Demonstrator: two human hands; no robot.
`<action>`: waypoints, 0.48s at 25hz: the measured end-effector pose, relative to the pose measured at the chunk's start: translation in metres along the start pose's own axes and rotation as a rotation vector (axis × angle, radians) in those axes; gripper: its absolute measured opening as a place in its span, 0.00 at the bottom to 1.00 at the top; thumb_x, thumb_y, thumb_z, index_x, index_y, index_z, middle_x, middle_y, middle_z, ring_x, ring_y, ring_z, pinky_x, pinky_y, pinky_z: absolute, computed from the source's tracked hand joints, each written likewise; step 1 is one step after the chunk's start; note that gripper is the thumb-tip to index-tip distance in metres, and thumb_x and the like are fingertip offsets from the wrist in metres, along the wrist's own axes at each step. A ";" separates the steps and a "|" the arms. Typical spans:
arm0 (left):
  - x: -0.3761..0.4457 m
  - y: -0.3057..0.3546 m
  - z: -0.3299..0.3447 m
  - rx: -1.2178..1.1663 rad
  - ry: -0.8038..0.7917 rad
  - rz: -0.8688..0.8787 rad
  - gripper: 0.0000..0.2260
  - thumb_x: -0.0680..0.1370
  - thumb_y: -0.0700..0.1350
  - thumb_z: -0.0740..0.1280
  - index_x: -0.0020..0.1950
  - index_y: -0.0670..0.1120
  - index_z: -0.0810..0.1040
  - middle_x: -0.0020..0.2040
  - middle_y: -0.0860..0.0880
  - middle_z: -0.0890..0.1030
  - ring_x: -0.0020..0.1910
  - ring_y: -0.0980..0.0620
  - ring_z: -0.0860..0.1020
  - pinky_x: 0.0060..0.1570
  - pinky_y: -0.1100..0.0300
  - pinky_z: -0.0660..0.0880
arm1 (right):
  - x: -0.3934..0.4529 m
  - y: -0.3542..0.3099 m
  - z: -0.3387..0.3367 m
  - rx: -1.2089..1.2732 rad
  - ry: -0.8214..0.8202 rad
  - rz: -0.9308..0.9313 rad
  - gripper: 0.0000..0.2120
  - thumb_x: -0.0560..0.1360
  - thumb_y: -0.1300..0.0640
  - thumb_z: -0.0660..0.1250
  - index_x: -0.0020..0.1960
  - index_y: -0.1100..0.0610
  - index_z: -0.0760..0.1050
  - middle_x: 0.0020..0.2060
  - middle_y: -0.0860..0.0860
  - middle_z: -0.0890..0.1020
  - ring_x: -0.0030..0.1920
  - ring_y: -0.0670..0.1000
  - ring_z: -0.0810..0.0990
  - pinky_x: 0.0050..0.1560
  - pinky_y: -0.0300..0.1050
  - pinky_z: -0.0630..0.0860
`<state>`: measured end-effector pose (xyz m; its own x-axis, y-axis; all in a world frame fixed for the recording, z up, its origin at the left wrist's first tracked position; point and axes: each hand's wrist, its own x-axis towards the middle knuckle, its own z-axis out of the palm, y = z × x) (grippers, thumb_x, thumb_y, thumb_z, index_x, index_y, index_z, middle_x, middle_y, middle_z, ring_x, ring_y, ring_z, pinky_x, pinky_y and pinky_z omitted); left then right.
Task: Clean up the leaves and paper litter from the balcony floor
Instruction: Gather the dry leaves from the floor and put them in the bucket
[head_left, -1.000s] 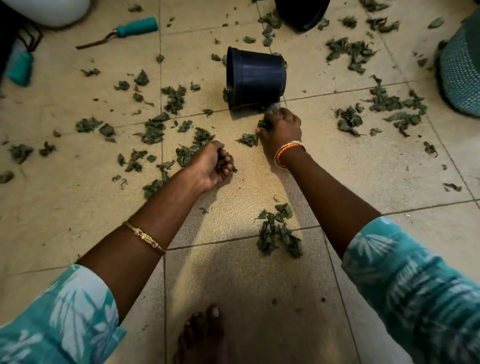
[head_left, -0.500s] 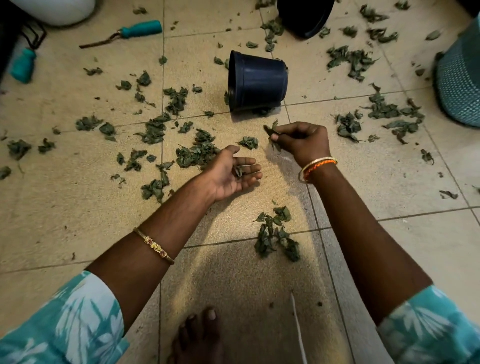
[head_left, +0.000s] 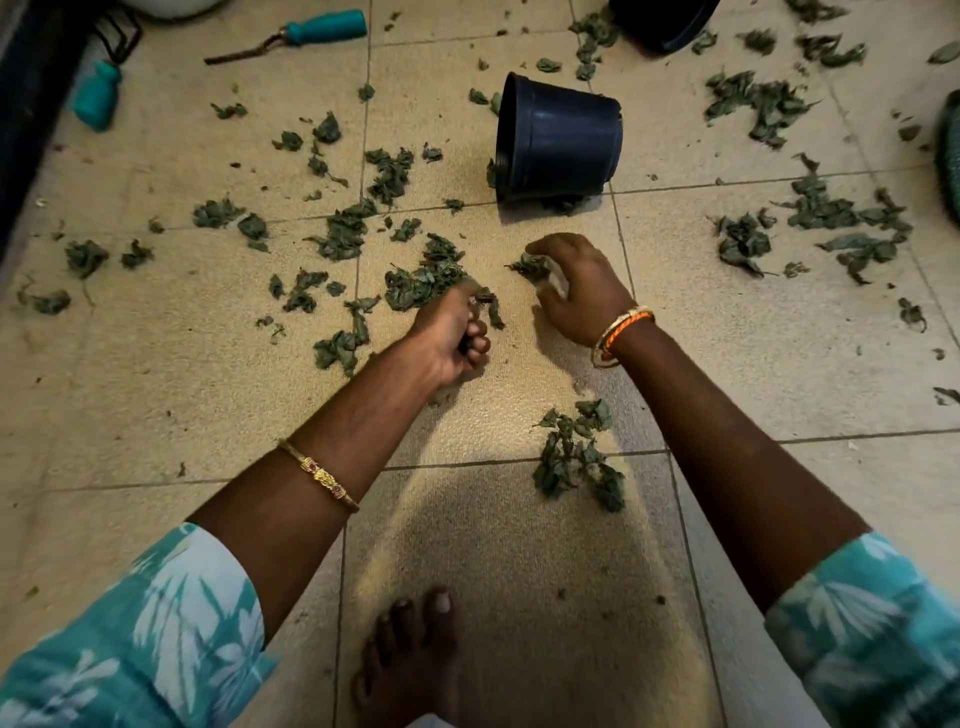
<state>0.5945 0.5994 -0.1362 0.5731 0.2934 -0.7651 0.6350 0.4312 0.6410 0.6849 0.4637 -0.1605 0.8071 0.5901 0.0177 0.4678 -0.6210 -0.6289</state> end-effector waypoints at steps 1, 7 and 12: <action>0.000 -0.001 -0.004 0.001 0.006 0.008 0.15 0.81 0.51 0.59 0.36 0.48 0.68 0.24 0.53 0.64 0.20 0.57 0.62 0.19 0.68 0.60 | 0.006 0.006 0.007 -0.109 -0.109 -0.019 0.23 0.74 0.67 0.62 0.69 0.59 0.68 0.69 0.61 0.66 0.69 0.61 0.63 0.68 0.50 0.64; 0.004 -0.005 -0.011 -0.054 -0.107 -0.047 0.15 0.84 0.44 0.52 0.40 0.44 0.71 0.26 0.53 0.65 0.19 0.59 0.61 0.16 0.68 0.57 | -0.008 0.023 0.033 -0.275 0.081 -0.211 0.08 0.74 0.67 0.65 0.51 0.67 0.79 0.52 0.63 0.81 0.53 0.63 0.78 0.49 0.55 0.79; 0.002 -0.011 -0.001 0.009 -0.171 0.018 0.11 0.84 0.41 0.55 0.53 0.40 0.76 0.34 0.51 0.69 0.24 0.59 0.65 0.19 0.69 0.61 | -0.021 0.008 -0.009 0.238 0.111 0.174 0.05 0.69 0.68 0.71 0.42 0.61 0.83 0.39 0.53 0.84 0.41 0.48 0.82 0.47 0.36 0.78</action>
<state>0.5881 0.5966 -0.1443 0.6636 0.1516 -0.7326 0.6279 0.4195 0.6556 0.6748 0.4420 -0.1591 0.9083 0.4173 -0.0297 0.2322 -0.5619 -0.7939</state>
